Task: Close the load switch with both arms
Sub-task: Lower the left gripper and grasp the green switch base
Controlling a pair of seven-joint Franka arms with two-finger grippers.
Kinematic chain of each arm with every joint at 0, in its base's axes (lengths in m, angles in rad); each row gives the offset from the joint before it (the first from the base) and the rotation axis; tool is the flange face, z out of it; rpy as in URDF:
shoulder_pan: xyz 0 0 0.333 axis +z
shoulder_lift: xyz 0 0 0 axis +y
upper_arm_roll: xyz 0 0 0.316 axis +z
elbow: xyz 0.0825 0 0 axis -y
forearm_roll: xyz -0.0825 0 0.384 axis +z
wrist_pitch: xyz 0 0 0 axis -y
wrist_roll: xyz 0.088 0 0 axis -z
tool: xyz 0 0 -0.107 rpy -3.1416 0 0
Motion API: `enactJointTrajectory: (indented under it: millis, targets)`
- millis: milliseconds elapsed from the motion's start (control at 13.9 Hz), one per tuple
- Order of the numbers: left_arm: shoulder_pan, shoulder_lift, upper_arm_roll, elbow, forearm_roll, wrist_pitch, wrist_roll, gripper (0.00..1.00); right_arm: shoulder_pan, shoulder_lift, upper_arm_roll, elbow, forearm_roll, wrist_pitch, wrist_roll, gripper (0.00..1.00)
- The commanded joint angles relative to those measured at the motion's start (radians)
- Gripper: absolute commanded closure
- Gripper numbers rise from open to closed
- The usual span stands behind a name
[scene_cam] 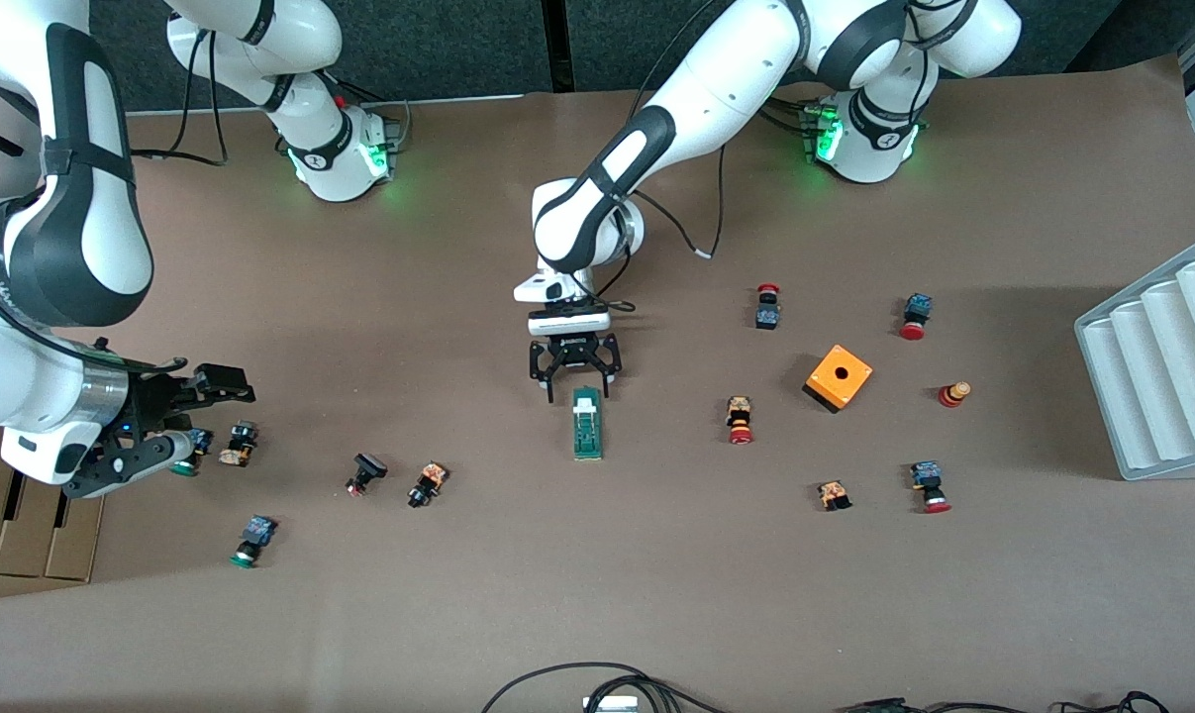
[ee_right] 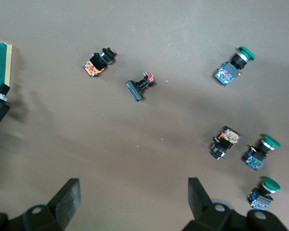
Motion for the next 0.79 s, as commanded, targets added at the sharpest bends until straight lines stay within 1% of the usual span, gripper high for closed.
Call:
enactJointTrajectory:
  millis: [0, 144, 288, 504, 720]
  targets:
    - [-0.033, 0.027, 0.014, 0.023, 0.043, -0.049, -0.037, 0.03, -0.008, 0.008, -0.001, 0.013, 0.027, 0.005, -0.012, 0.01]
    - [-0.050, 0.041, 0.014, 0.019, 0.079, -0.086, -0.099, 0.05, -0.008, 0.008, -0.001, 0.013, 0.029, 0.005, -0.012, 0.01]
    - [-0.065, 0.050, 0.014, 0.014, 0.090, -0.137, -0.167, 0.05, -0.002, 0.008, 0.001, 0.013, 0.044, 0.003, -0.011, 0.01]
    - [-0.088, 0.061, 0.014, 0.014, 0.090, -0.149, -0.175, 0.07, 0.018, 0.018, 0.001, 0.008, 0.041, 0.005, -0.022, 0.01]
    - [-0.107, 0.070, 0.015, 0.008, 0.092, -0.192, -0.176, 0.10, 0.048, 0.049, 0.001, 0.010, 0.035, 0.042, -0.113, 0.01]
